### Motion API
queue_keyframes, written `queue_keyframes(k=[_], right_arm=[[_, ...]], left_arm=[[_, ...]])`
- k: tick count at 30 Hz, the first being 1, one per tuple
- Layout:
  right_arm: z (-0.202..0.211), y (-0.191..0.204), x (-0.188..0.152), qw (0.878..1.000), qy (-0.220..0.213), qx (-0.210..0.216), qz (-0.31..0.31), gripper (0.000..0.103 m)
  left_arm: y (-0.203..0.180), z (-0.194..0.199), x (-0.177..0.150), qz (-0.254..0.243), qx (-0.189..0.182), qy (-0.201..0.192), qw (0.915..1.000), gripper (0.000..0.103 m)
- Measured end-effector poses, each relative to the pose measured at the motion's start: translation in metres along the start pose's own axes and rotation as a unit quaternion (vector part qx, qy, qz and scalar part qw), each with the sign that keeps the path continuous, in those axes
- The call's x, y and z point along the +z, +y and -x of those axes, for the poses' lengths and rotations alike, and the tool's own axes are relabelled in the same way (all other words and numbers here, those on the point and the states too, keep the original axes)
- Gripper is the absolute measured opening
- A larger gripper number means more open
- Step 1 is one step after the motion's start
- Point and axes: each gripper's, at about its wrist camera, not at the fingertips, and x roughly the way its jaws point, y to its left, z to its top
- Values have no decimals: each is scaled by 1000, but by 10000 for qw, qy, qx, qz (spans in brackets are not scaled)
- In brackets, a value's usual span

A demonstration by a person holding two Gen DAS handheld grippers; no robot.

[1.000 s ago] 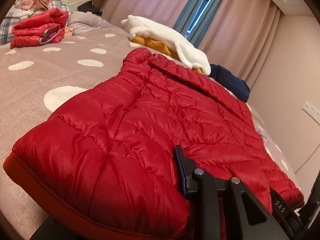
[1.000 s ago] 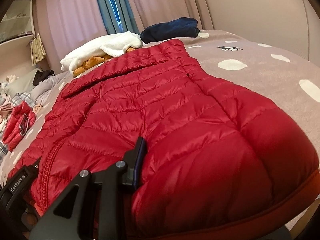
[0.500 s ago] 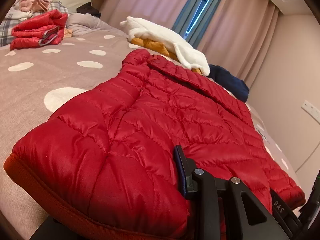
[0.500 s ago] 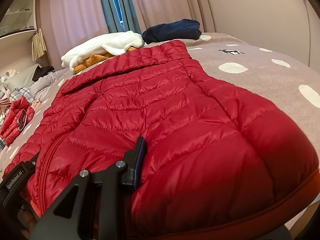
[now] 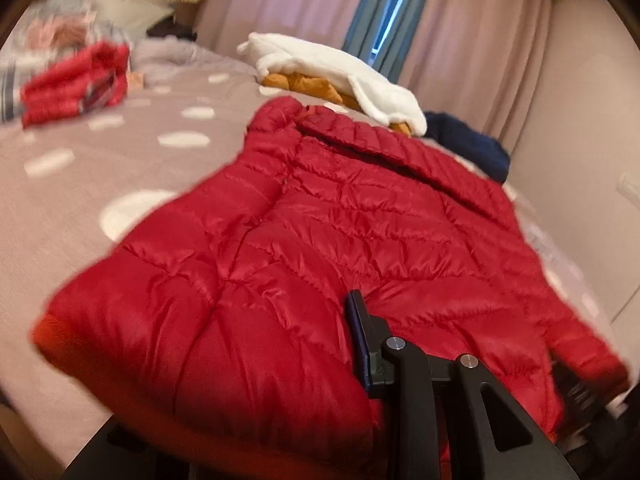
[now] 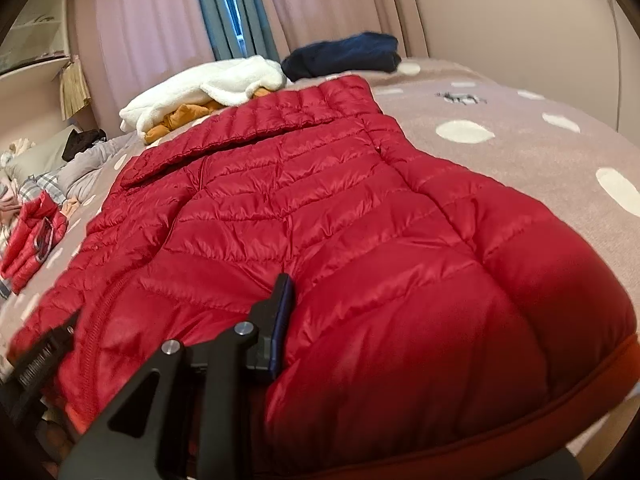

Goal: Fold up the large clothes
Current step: 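Lift the folded jacket with both tools and fold it over on itself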

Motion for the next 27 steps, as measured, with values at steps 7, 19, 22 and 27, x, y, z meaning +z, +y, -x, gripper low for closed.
queue_keyframes(k=[7,19,22,27], right_arm=[[43,5,12,9995,-296,120,40,11],[157,25,56,9835,-1564,891,174,11],[188,28,64,9761,-1887,1051,231,11],[204,27,76,9687,-2221,1088,203,12]], left_arm=[[-8,42,11,-83,135,-273,9995,18],[-11,146,61,-123,-252,-1569,9872,18],[-17,170,69,-268,-301,-1912,9807,19],[-21,179,83,-223,-696,-2249,9716,18]])
